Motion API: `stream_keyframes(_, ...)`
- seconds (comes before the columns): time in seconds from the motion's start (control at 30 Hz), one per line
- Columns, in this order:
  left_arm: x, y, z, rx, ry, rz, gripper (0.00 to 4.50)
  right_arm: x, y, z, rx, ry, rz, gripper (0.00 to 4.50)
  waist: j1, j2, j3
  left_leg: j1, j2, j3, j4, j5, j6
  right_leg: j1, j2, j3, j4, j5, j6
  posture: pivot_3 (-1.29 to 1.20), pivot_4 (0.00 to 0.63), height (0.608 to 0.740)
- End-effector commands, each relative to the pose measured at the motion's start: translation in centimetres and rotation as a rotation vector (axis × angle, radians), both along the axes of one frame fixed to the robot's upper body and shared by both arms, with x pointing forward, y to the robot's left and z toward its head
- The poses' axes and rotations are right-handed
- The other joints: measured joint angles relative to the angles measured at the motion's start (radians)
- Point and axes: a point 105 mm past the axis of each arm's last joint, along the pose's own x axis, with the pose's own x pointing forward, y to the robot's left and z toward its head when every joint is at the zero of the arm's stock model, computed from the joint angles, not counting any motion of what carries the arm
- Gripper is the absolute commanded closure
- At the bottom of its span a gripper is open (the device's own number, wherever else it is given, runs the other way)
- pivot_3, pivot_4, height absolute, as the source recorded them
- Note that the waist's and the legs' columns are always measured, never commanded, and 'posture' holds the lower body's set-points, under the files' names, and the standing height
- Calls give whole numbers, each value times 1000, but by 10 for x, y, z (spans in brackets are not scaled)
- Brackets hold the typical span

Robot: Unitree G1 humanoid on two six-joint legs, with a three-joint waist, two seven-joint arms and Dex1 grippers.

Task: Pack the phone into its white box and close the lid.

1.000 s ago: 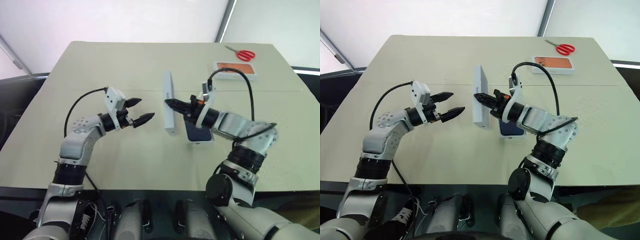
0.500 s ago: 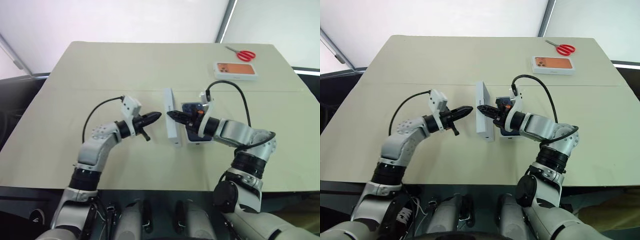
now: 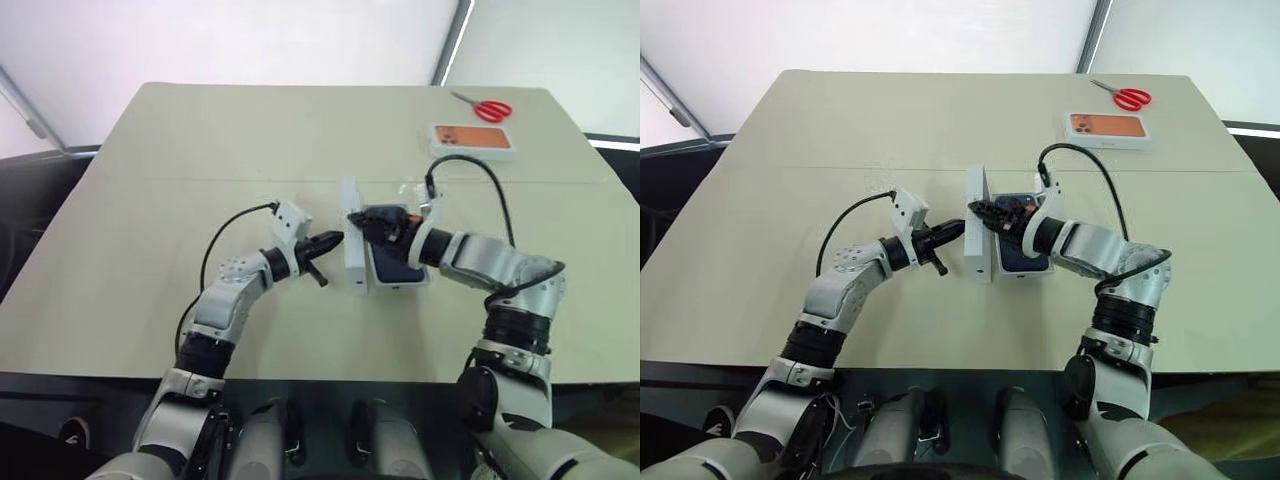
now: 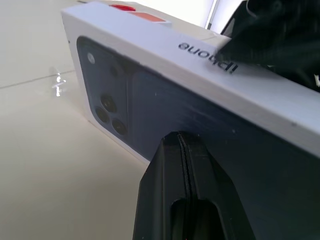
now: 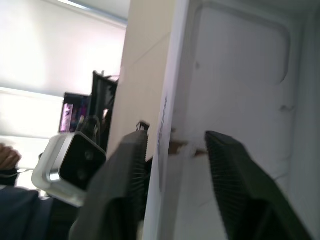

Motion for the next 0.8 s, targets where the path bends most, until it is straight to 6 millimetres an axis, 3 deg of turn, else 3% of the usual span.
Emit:
stream_keyframes(0.03,3,-10,16,-25,-60,-23,4500,16,-30,29,-119,-157,-118,648,4,0,0,0,0,0,0,0,0,0,0,0,0,0,0,0,150,738)
stream_keyframes(0.07,4,-12,16,-34,-56,-26,4500,18,-36,29,-185,-191,-125,59,5,0,0,0,0,0,0,0,0,0,0,0,0,0,0,0,150,738)
stream_keyframes(0.23,4,-30,15,-31,-58,-70,4500,37,-74,50,-361,-365,-258,22,1,0,0,-1,0,0,0,-1,1,1,0,-1,-3,0,0,0,150,738)
stream_keyframes(0.3,4,-37,15,-35,-54,-86,4500,39,-80,56,-454,-452,-271,22,1,0,0,-1,0,0,0,-1,1,1,0,-1,-3,0,1,0,150,738)
stream_keyframes(0.4,5,-46,15,-27,-69,-106,4500,39,-84,48,-672,-559,-228,22,1,0,0,-1,0,0,0,-1,1,1,0,-1,-4,0,1,0,150,738)
stream_keyframes(0.47,8,-49,16,-23,-84,-93,4500,42,-88,47,-674,-566,-253,22,2,0,0,-1,0,0,0,-1,1,1,0,-1,-4,0,1,0,150,738)
stream_keyframes(0.57,12,-44,16,-29,-76,-69,4500,41,-91,40,-747,-598,-237,916,3,0,0,-1,1,0,0,0,0,1,0,-1,-4,0,1,0,150,738)
stream_keyframes(0.63,12,-36,16,-22,-81,-62,4500,40,-92,33,-903,-669,-202,1906,4,0,0,-1,1,0,1,0,0,1,0,-1,-4,0,0,0,150,738)
stream_keyframes(0.8,7,-16,11,36,-85,-52,4500,36,-82,22,-1106,-806,-72,4466,0,0,0,-1,1,1,0,2,-3,1,0,-1,-5,0,1,0,150,738)
